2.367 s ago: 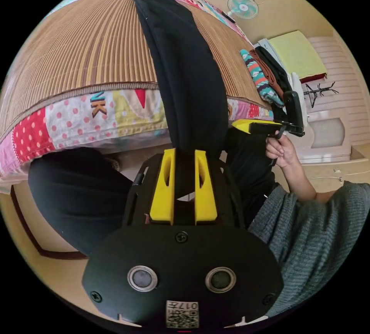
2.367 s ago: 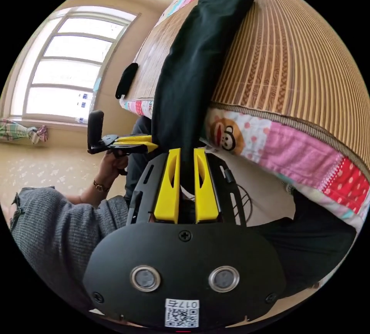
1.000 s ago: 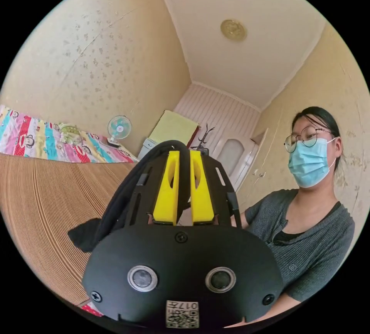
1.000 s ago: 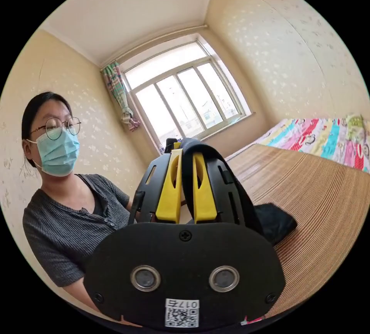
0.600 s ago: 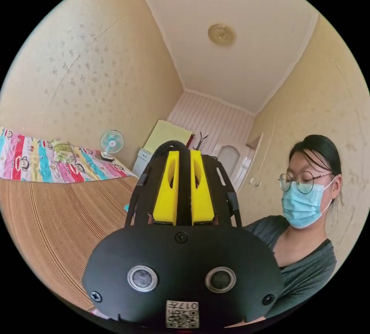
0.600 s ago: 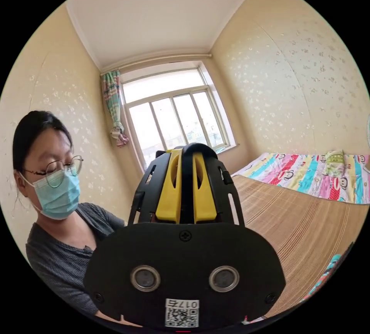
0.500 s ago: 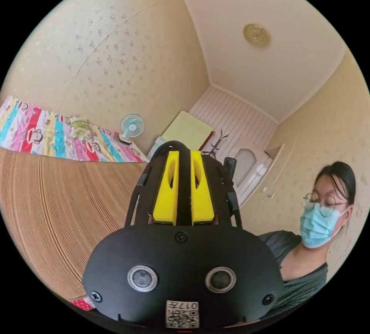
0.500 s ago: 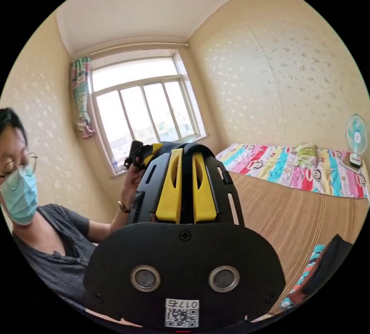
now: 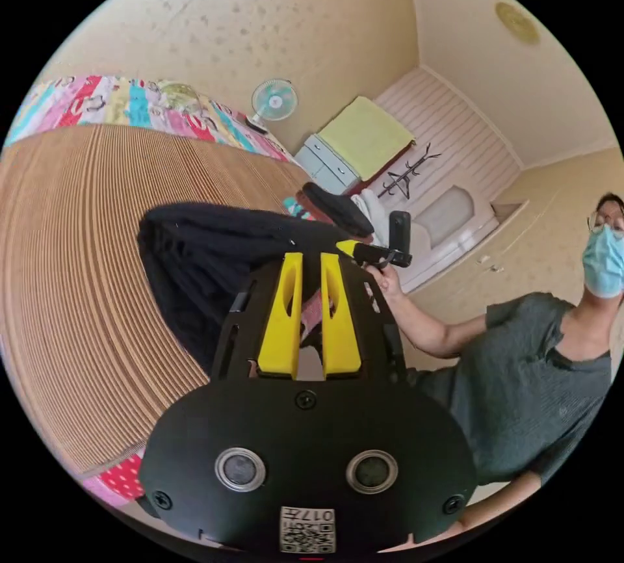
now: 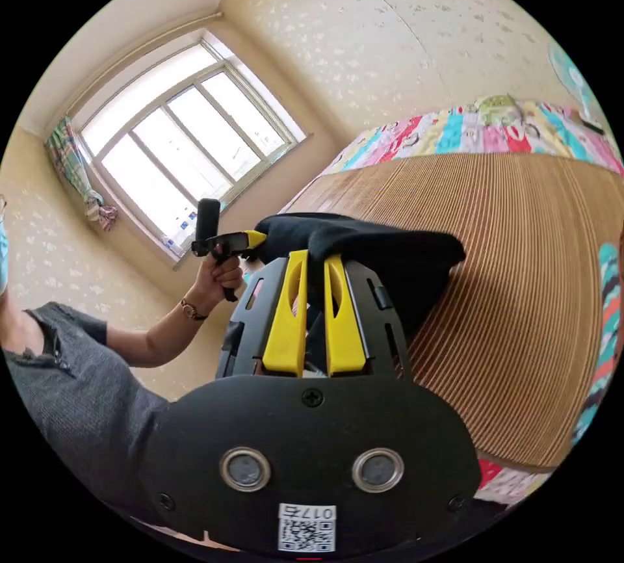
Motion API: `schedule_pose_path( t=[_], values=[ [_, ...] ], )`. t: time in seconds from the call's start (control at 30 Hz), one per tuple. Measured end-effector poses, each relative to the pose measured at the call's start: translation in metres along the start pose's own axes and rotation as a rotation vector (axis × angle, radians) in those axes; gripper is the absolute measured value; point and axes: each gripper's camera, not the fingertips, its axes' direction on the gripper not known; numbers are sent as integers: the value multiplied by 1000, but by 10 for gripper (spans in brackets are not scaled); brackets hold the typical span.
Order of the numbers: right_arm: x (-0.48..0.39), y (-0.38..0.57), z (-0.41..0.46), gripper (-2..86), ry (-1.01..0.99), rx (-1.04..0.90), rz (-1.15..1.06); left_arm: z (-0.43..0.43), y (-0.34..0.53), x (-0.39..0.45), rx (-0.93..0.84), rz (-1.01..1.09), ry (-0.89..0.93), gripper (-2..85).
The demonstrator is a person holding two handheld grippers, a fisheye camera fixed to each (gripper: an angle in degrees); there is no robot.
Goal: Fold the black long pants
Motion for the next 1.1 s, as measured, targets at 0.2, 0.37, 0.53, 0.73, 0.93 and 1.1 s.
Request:
schedule_pose_path(
  t=[0.2,0.37,0.53,0.73,0.93,1.1],
  values=[
    [60,143,27,68,51,-280,349,0,107,-30,95,-327,-113,92],
    [97,109,-24,154,3,-62,409,-44,34,-43,196,-329,-140,210],
    [136,21,11,243,-166,-78,375,-3,-38,-66,55,-405,-139,326],
    [157,11,78,236,-221,-189,479,40,-46,-62,-90,-468,-369,284],
    [152,23,85,140,-200,-100,542,32,-37,-77,-20,-529,-59,129],
    [106,-19,115,96,-234,-229,375,-49,-54,-26,-14,-372,-304,105]
  ],
)
